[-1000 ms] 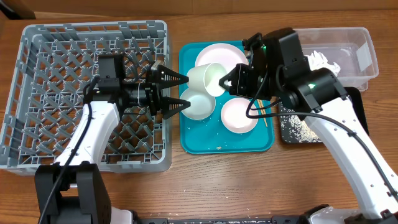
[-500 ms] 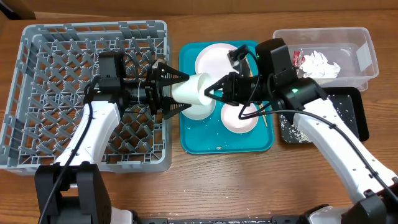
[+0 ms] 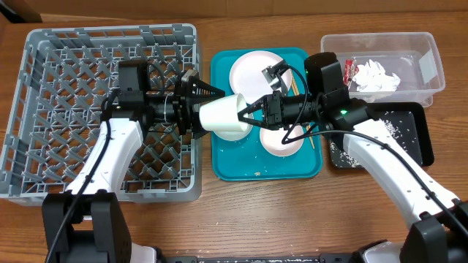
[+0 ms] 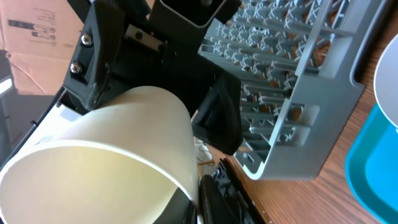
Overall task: Sort waste into correct bins and load items into the dishwasher
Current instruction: 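Lift the white cup and hand it to the left gripper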
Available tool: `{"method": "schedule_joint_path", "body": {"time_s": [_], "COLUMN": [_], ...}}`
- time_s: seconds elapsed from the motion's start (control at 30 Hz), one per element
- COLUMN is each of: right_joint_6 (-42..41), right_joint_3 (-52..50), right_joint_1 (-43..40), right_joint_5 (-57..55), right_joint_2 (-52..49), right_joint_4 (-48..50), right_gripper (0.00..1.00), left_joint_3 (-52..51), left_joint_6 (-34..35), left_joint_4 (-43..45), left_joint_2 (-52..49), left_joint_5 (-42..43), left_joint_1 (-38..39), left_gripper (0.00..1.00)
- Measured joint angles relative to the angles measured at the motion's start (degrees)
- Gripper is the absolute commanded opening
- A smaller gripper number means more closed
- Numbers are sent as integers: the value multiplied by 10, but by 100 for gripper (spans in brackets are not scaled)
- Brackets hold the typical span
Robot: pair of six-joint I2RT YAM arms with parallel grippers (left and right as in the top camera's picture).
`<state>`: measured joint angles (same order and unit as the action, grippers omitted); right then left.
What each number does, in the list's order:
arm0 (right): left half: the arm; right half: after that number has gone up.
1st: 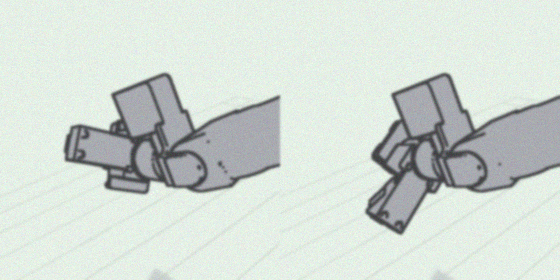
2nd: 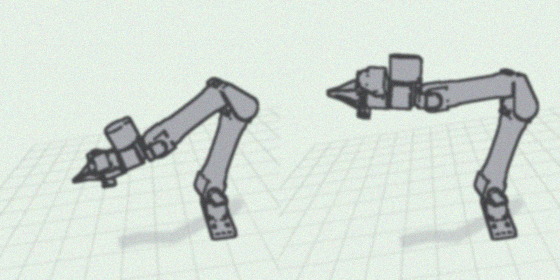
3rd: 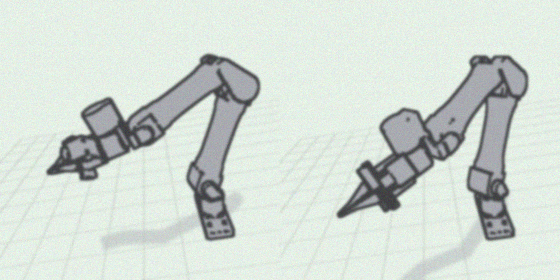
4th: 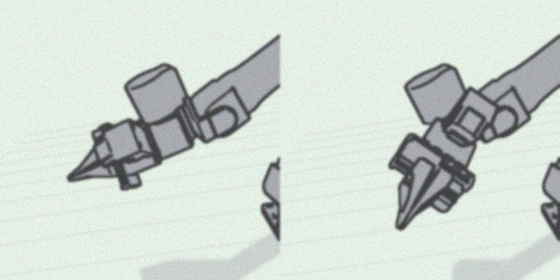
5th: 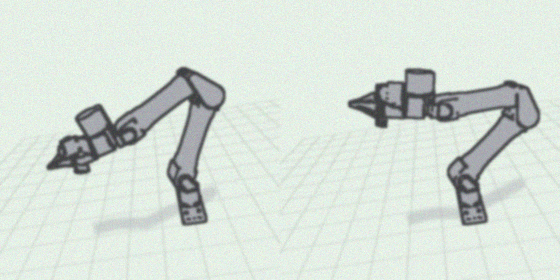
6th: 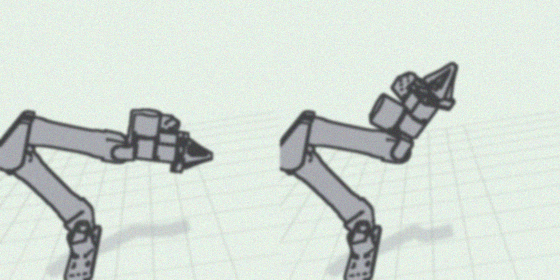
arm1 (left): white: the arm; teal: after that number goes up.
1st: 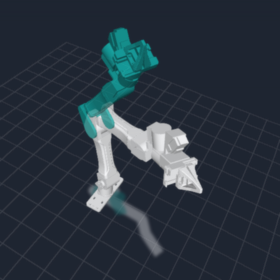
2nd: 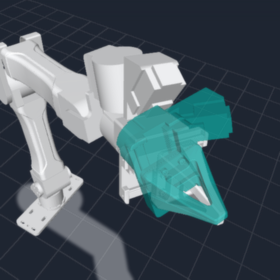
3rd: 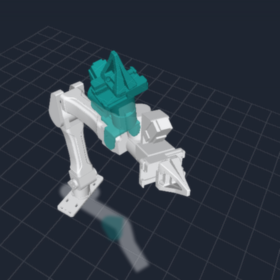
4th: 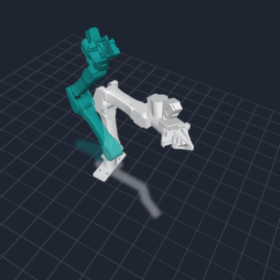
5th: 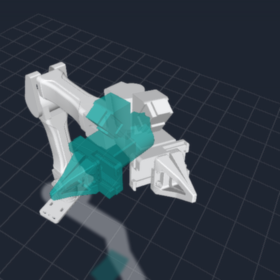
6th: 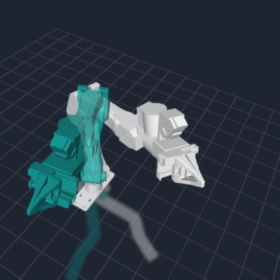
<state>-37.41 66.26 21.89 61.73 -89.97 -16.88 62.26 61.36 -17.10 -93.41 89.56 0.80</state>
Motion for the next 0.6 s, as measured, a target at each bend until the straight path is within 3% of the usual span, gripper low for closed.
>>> {"method": "schedule_joint_path", "body": {"time_s": [0.33, 0.6], "right_joint_6": [-29, -37], "right_joint_3": [-20, -20], "right_joint_1": [-1, -9], "right_joint_5": [5, 27], "right_joint_2": [-40, -60], "right_joint_4": [81, 115], "right_gripper": [4, 4], "left_joint_3": [0, 0], "left_joint_6": [0, 0], "left_joint_4": [1, 8], "left_joint_2": [0, 0], "left_joint_5": [0, -6], "left_joint_1": [0, 0], "left_gripper": [89, 70]}}
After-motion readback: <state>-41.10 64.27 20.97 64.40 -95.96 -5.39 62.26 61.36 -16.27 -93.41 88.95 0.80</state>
